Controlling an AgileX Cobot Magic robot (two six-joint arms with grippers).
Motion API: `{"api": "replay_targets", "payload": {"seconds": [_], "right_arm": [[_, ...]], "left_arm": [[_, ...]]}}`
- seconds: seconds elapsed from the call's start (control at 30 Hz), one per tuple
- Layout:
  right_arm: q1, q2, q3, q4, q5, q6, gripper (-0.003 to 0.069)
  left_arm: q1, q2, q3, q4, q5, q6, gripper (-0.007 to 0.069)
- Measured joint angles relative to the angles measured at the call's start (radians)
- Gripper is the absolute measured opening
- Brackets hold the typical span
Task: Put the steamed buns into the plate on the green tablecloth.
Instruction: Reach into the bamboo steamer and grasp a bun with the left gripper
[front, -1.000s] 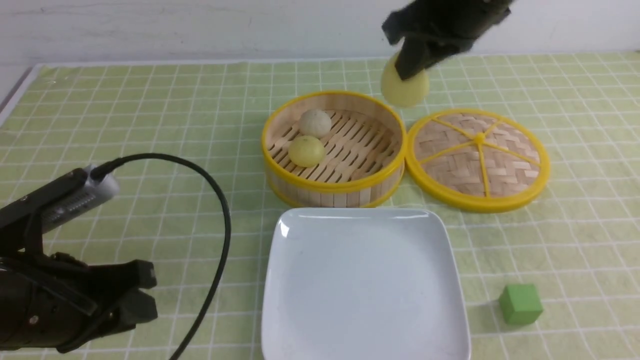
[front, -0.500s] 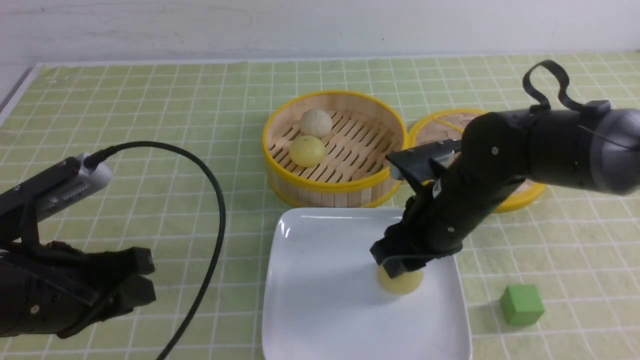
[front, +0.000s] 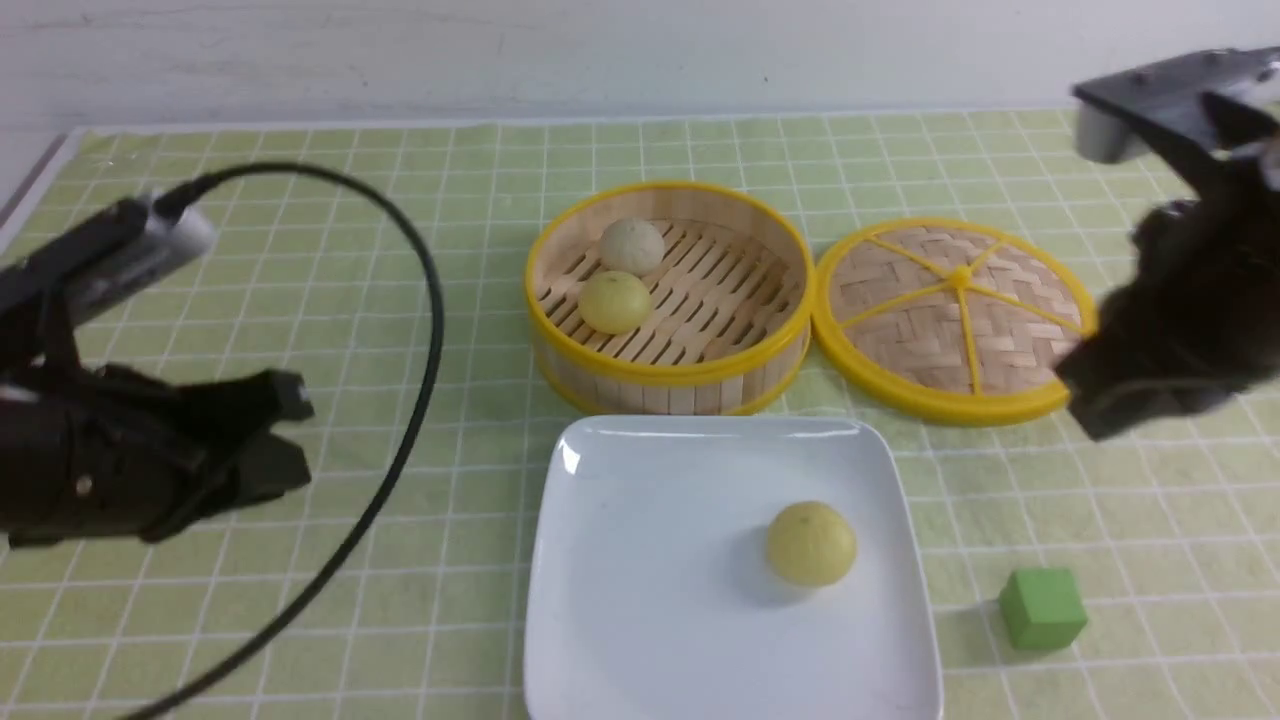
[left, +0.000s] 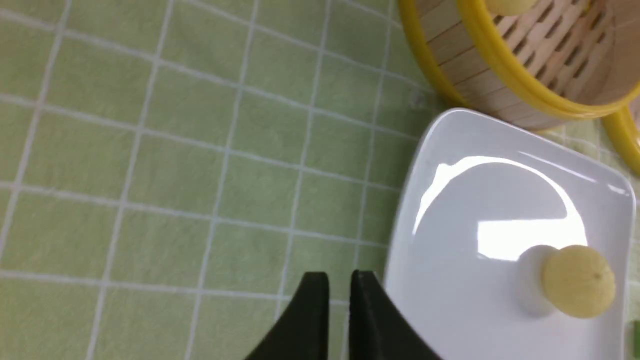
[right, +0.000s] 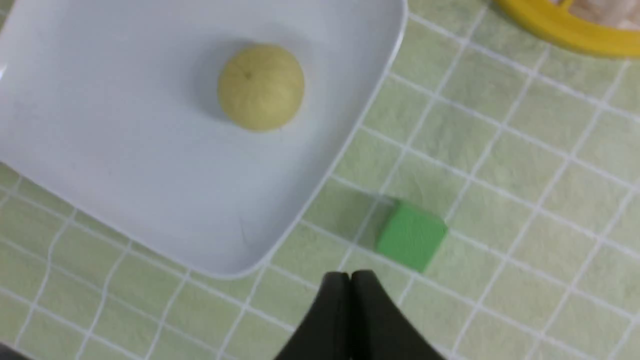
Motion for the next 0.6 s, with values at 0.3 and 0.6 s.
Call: {"api": "replay_targets", "payload": {"seconds": [0.3,0.6], "right_arm": [[-0.004,-0.394,0.458,-0.009,-0.218,0.002,-0.0013],[-0.004,-0.432,0.627,-0.016,-0.311,0.003,-0.0008]], "left_arm": [[-0.100,0.390,-0.430,-0.062,0.237,0.160,0.0015],[-0.293,0.718,-0.840,0.101,0.212,-0.003,0.0267]]}}
